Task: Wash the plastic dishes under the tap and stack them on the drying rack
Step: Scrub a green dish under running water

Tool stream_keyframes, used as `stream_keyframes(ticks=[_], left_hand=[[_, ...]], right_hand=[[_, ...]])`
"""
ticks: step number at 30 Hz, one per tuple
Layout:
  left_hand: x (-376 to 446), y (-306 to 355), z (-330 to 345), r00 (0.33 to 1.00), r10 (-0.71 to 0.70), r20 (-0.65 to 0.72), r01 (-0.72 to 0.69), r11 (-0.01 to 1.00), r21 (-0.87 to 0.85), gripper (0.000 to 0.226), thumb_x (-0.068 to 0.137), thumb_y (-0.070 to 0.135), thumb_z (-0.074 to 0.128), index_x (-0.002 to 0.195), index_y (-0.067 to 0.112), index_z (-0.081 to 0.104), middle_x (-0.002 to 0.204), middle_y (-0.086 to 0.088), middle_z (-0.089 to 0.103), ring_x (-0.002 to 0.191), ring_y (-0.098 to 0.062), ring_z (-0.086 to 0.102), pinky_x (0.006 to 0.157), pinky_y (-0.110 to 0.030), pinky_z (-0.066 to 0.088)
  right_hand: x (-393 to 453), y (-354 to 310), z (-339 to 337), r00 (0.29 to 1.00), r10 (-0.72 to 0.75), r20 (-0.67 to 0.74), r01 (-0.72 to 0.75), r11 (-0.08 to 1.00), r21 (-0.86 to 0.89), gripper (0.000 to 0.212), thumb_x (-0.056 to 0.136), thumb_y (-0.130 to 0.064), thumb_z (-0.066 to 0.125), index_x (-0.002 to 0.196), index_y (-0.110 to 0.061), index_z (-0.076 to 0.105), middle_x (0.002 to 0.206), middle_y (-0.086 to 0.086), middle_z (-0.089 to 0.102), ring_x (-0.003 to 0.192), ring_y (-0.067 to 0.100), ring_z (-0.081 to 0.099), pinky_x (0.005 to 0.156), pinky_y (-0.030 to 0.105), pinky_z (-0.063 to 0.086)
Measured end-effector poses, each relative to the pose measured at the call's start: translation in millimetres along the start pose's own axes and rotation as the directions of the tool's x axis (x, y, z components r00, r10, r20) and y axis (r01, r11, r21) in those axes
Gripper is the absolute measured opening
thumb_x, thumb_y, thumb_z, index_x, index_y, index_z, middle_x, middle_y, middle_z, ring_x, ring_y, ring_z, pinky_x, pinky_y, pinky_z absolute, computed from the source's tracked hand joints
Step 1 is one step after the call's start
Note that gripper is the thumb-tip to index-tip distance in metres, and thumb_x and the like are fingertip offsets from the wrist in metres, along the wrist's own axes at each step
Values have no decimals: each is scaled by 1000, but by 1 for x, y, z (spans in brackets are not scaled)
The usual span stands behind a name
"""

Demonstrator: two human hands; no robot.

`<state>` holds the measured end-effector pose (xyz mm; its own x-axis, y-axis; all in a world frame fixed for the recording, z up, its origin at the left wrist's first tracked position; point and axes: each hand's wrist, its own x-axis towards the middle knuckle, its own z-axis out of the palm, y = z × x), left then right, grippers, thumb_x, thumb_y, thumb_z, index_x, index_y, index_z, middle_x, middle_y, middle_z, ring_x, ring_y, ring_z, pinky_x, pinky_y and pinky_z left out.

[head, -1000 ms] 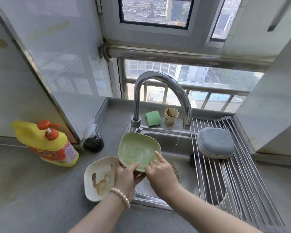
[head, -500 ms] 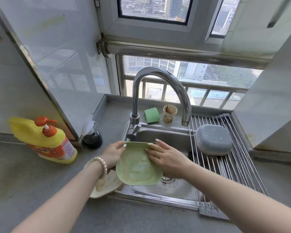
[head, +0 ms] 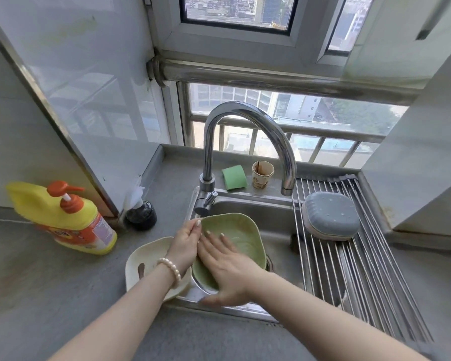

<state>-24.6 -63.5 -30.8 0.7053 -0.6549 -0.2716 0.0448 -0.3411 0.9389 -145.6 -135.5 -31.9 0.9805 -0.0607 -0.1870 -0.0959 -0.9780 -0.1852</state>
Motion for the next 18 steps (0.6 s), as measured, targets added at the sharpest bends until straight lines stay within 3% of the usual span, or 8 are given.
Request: stream_keyframes(ticks=[3,5,6,8,11,14,16,18], left_hand=[[2,-3,-2,1000,-3,-28,2,999,-45,28,100,22,43,94,1,60,84,-13,57,79,-20,51,78,-38,46],[6,-7,-5,996,-44,-78,41,999,-32,29,101,25,42,92,4,60,82,-12,57,77,-21,51,75,-41,46],[7,-9,-6,992,-78,-95,74,996,-39,30,101,25,41,91,4,59,81,-12,56,76,-21,50,71,-40,45],[10,-14,-5,979,-178,-100,169,982,-85,30,101,25,41,90,3,59,82,-13,55,74,-23,49,68,-39,43],[7,-9,0,923,-384,4,376,902,-210,24,101,15,39,96,4,60,86,-18,60,76,-28,58,61,-37,52],[2,1,1,877,-456,152,480,813,-329,21,99,2,37,99,-4,57,83,-19,63,69,-28,62,46,-30,55],[1,3,1,875,-423,233,483,770,-416,17,94,6,46,98,-6,58,82,-18,62,67,-23,63,49,-27,55],[1,-1,4,906,-346,243,422,761,-492,31,85,24,59,105,1,58,91,-16,61,74,-20,61,59,-29,53]], right_hand=[[-9,-7,4,996,-86,7,85,995,54,99,80,-67,26,151,-2,1,159,15,-3,147,24,-7,117,32,-11],[-19,-2,6,983,-153,-103,158,986,46,77,86,-56,37,142,-2,38,153,12,31,142,25,27,119,36,17],[-24,3,11,944,-206,-256,207,978,-22,59,88,-51,44,122,-7,60,138,8,53,129,24,49,109,37,38],[-29,19,17,823,-228,-521,185,973,-135,43,89,-50,48,75,-16,69,94,-2,73,89,17,69,83,31,53],[-31,40,7,623,-88,-777,14,995,-102,58,85,-63,55,52,-16,50,52,-5,54,49,14,54,61,26,46],[-26,45,-7,501,54,-864,19,997,74,62,80,-67,56,51,-14,42,50,-5,42,47,13,39,54,27,38],[-20,40,-12,479,230,-847,47,957,287,58,81,-63,58,54,-15,39,57,-9,34,52,13,33,54,25,32],[-11,35,-19,488,497,-718,19,816,578,52,79,-60,59,56,-20,34,59,-10,30,55,11,31,53,24,27]])
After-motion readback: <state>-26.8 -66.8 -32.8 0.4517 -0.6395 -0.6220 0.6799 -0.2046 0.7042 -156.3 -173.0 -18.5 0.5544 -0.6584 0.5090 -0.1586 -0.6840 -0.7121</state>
